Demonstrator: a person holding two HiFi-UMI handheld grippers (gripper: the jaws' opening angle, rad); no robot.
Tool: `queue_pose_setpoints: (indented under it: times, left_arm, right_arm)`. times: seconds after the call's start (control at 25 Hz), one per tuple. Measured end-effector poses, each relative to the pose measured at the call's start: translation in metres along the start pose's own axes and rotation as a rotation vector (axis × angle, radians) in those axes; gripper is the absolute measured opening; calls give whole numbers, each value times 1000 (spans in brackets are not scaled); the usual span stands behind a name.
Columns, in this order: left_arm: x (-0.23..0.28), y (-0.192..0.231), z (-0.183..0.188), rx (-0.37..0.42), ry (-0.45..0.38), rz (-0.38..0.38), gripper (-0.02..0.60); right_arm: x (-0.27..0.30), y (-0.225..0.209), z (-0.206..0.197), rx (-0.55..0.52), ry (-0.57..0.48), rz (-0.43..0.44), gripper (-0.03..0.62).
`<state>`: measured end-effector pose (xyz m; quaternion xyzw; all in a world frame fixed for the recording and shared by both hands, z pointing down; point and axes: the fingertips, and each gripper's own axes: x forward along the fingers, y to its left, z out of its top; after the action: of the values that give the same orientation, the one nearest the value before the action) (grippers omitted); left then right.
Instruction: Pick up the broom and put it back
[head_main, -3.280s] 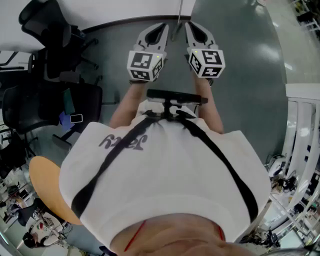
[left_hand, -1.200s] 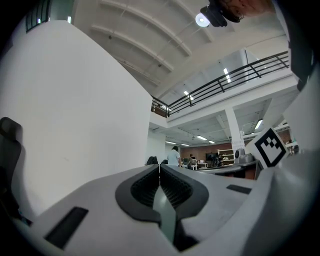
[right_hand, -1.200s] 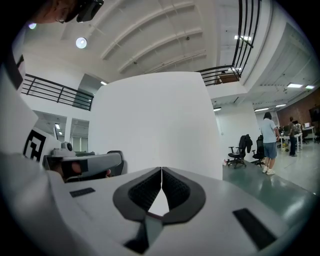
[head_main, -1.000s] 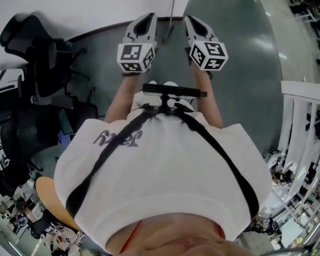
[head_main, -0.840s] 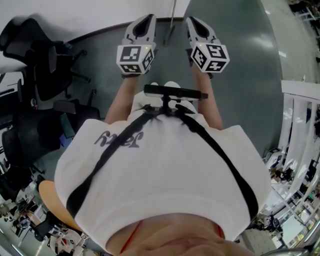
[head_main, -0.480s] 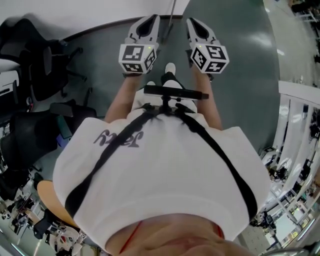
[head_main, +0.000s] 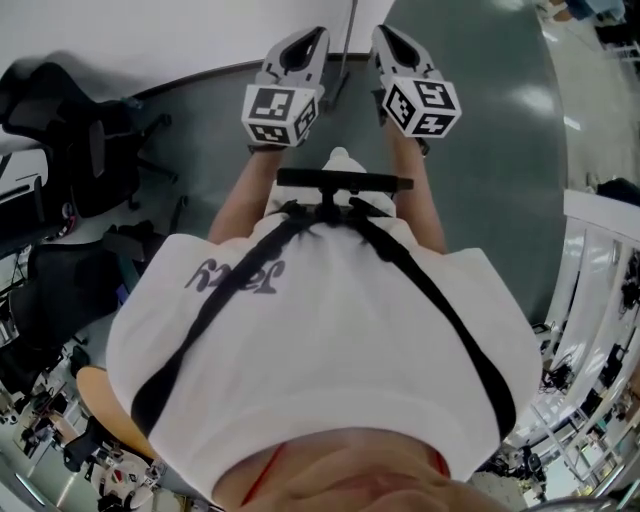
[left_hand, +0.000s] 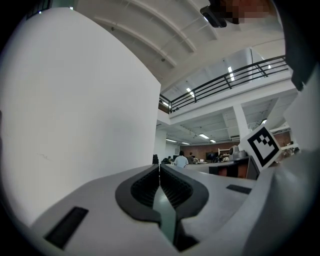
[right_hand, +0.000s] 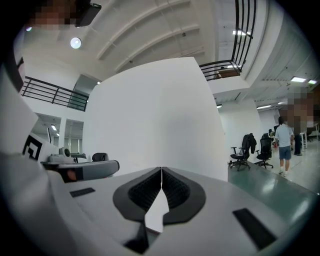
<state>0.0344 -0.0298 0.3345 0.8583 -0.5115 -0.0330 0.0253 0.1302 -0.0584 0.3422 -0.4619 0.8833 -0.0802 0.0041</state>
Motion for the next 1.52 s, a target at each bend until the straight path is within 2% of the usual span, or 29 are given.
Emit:
queue_pose_setpoints:
  times: [0.2, 0.4, 0.72, 0.92, 1.16, 1.52]
  left_arm:
    - [60, -3, -5, 7, 20, 18, 14]
    - [92, -3, -24, 1, 65, 54, 14]
    - [112, 32, -70, -49, 127, 81, 14]
    - [145, 58, -96, -75, 167, 78, 14]
    - [167, 102, -141, -98, 225, 71, 14]
    - [209, 110, -193, -138, 287, 33, 14]
  right_arm:
    - [23, -58, 8, 17, -1, 12, 7]
    - [36, -101, -20, 79, 50, 17, 7]
    - [73, -116, -68, 113, 143, 34, 7]
    - [103, -135, -89, 114, 191, 26, 7]
    - [149, -147, -138, 124, 267, -37, 8]
    - [175, -193, -198, 132, 365, -99, 8]
